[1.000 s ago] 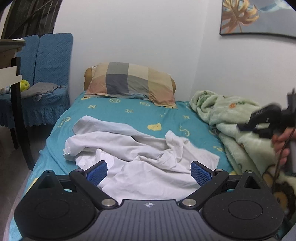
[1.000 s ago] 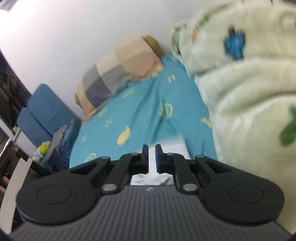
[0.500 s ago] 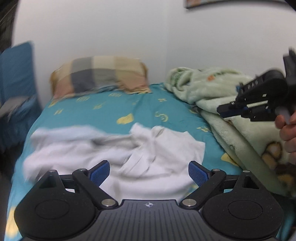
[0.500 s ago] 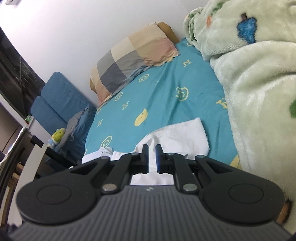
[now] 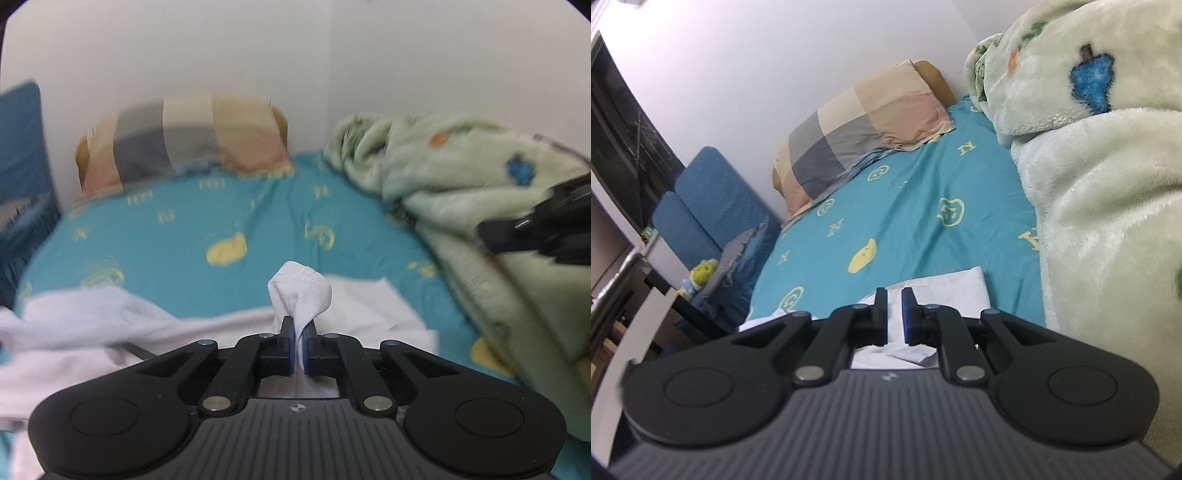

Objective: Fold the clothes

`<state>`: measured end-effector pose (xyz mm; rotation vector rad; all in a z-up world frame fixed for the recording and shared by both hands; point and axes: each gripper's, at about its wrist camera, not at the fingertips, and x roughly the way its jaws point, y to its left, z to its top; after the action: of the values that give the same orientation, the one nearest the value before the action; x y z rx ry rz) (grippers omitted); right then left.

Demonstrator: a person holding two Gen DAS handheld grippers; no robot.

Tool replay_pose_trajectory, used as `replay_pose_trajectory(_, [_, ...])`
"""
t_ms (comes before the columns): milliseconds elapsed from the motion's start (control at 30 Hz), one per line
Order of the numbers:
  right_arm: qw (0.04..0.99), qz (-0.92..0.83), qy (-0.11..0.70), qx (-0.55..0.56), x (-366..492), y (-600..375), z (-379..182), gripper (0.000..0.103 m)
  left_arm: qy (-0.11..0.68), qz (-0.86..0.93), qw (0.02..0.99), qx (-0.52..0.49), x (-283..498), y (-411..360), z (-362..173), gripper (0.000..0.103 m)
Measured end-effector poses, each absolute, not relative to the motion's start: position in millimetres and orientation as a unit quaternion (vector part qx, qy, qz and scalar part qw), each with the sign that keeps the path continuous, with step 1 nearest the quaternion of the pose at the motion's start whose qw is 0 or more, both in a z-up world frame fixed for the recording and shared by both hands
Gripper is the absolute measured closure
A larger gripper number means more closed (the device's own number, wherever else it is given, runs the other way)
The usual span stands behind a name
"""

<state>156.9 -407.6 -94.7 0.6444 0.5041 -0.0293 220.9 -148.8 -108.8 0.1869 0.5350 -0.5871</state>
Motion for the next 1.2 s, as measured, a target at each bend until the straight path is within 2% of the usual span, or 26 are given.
replay_pose_trajectory(200, [0.92,-0.005,0.237,0.312,149.5,-404.1,-88.9,0.091,0.196,-0.296,0.934,0.049,127.9,-78.1,-33.6,0.099])
replay_pose_trajectory(300, [0.919,-0.001,0.242,0.31,147.0,-399.7,-87.4,0.091,0.194,-0.279,0.94,0.035,78.4,-33.7,-11.8,0.099])
replay_pose_trajectory(433, [0.916,0.012,0.262,0.303,145.7,-387.9,-87.1,0.091,0.227,-0.205,0.952,0.029,33.8,30.9,-11.1,0.099])
replay_pose_trajectory(533, [0.906,0.027,0.289,0.307,145.8,-374.9,-92.9,0.091,0.294,-0.12,0.948,0.009,27.5,74.5,-27.8,0.099])
replay_pose_trajectory(633, [0.896,0.038,0.317,0.309,145.2,-360.2,-100.6,0.091,0.371,-0.054,0.925,-0.054,38.6,107.7,-41.4,0.097])
replay_pose_trajectory(700, [0.891,0.046,0.328,0.31,143.7,-352.5,-104.3,0.091,0.368,-0.049,0.925,-0.08,39.1,117.2,-38.3,0.095])
replay_pose_trajectory(767, [0.889,0.048,0.335,0.31,141.8,-349.0,-106.1,0.091,0.357,-0.042,0.93,-0.076,37.4,115.8,-32.0,0.085])
replay_pose_trajectory(833, [0.89,0.04,0.337,0.304,140.8,-349.2,-106.5,0.091,0.339,-0.044,0.937,-0.076,33.6,110.2,-26.0,0.064])
replay_pose_trajectory(1033, [0.894,0.021,0.335,0.298,149.9,-358.5,-109.2,0.091,0.321,-0.06,0.943,-0.055,42.6,86.9,-31.3,0.039])
replay_pose_trajectory(1100, [0.897,0.009,0.333,0.289,154.7,-359.9,-110.9,0.084,0.337,-0.064,0.938,-0.056,62.8,79.5,-40.6,0.038])
replay_pose_trajectory(1167, [0.901,0.001,0.328,0.285,159.5,-361.4,-112.9,0.059,0.352,-0.068,0.932,-0.057,82.9,72.1,-49.9,0.037])
replay_pose_trajectory(1200, [0.901,0.002,0.324,0.287,162.1,-362.1,-114.3,0.052,0.356,-0.072,0.93,-0.065,95.9,69.9,-55.3,0.034])
